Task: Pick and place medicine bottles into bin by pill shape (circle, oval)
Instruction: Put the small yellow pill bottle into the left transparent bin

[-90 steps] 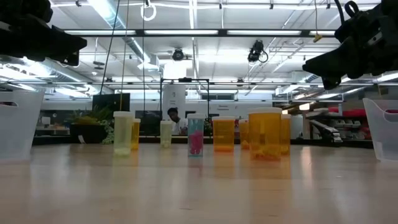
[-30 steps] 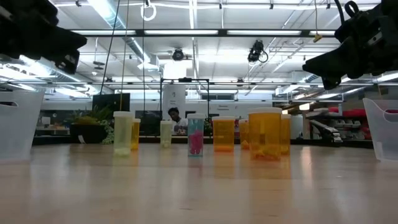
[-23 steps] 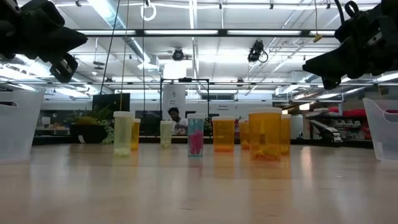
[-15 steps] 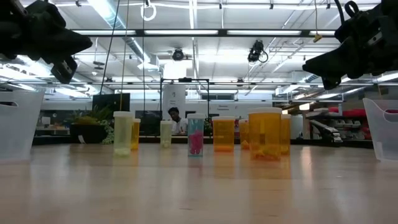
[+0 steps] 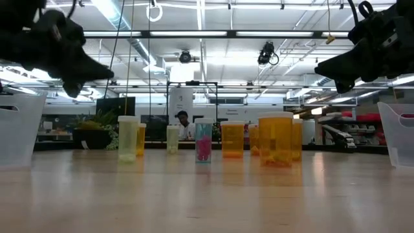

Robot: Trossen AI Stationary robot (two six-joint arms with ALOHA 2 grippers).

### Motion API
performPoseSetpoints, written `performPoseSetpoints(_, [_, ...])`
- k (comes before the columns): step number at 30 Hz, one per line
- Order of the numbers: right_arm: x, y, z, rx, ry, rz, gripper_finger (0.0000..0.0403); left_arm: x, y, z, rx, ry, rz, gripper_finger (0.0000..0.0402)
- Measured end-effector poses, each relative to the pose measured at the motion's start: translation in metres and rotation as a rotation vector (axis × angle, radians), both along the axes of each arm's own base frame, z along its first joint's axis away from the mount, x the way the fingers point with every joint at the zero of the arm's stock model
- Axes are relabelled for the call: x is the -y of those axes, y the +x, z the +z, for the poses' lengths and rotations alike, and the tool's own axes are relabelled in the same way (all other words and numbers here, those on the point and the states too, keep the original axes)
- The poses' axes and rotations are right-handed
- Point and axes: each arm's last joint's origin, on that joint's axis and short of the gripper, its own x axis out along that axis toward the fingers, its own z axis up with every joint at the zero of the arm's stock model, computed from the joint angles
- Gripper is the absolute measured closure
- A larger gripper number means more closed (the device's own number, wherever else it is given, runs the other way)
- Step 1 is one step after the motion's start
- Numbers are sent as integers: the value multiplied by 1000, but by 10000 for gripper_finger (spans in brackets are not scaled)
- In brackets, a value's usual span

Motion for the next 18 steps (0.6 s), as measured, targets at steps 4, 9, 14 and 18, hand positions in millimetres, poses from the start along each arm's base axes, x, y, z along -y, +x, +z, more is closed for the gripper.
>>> performPoseSetpoints(4, [0, 0, 0, 0, 0, 0, 324, -3, 7, -12, -105, -1, 34, 382])
performPoseSetpoints(9, [0, 0, 0, 0, 0, 0, 324, -7, 13, -22, -162, -123, 102, 389])
performPoseSetpoints(14, [0, 0, 0, 0, 0, -1, 324, -8, 16, -29, -219, -207, 46, 364])
performPoseSetpoints(18, [0, 0, 0, 0, 0, 0, 324, -7, 19, -28, -270, -241, -21, 330])
